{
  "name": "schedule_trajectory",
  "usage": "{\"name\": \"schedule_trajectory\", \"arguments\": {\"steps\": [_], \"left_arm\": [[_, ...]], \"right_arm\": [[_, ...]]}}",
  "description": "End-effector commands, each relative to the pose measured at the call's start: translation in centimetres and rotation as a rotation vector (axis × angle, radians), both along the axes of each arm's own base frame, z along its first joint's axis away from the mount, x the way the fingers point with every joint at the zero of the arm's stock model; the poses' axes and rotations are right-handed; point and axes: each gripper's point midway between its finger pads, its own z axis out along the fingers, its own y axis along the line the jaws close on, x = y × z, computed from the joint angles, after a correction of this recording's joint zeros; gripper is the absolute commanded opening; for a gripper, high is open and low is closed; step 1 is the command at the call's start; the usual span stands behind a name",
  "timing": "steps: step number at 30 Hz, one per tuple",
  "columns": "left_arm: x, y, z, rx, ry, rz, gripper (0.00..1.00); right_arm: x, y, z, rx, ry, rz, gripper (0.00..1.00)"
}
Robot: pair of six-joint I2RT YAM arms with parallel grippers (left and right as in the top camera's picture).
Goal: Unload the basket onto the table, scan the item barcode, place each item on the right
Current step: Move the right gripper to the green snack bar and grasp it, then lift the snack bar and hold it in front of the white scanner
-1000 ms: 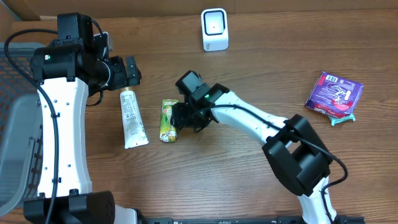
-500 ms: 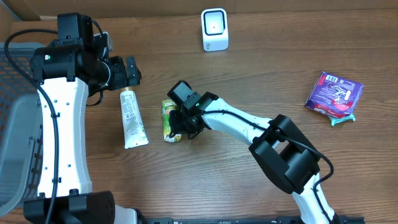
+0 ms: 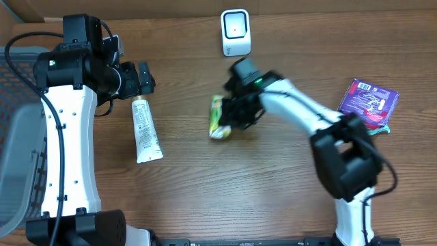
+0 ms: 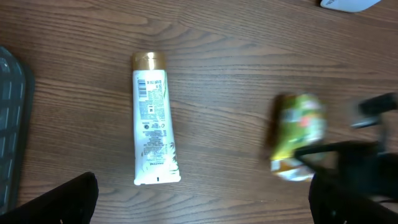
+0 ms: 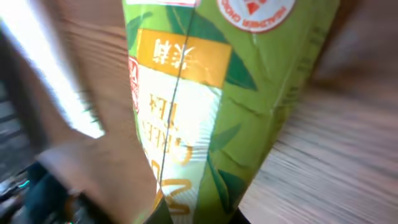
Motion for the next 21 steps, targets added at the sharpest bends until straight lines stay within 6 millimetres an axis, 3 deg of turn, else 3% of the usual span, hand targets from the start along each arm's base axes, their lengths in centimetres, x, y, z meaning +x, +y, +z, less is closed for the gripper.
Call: {"name": "schedule_trajectory", "arguments": {"steps": [1,3,11,21], "left_arm": [[0.3,-0.3,-0.2,-0.005,0.002,-0.005,1.00],[0.3,-0.3,-0.2,-0.005,0.002,-0.005,0.99],[0.3,-0.3,-0.2,-0.005,0.002,-0.005,0.99],[0.3,-0.3,-0.2,-0.005,0.002,-0.005,1.00]], "right_arm": [[0.3,-0.3,12.3,0.440,-0.180,0.190,0.04],[0.5,-1.7,16.4,0.601,-0.220,0.214,0.04],[0.3,-6.4,25.3,0.989,-0.294,0.276,0.04],[0.8,-6.8,26.7,1.018,-0.251,0.264,0.04]]}}
